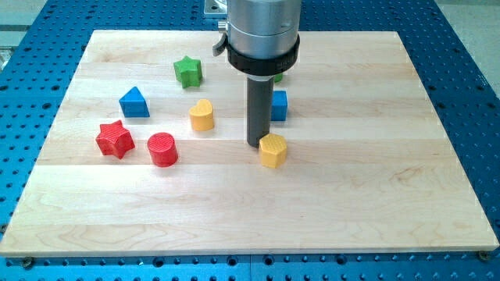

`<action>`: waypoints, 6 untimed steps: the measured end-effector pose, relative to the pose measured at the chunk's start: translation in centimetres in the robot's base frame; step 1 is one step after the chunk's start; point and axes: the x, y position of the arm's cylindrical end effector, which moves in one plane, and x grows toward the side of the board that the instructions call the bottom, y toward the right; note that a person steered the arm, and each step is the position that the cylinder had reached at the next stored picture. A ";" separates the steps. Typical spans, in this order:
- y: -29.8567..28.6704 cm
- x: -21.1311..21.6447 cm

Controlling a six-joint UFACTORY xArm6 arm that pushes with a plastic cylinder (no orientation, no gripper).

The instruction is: Slightly move the yellow hexagon to the right

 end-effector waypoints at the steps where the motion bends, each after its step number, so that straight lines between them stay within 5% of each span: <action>1: -2.2 0.0; 3: -3.0 4.1; 6: 0.3 2.7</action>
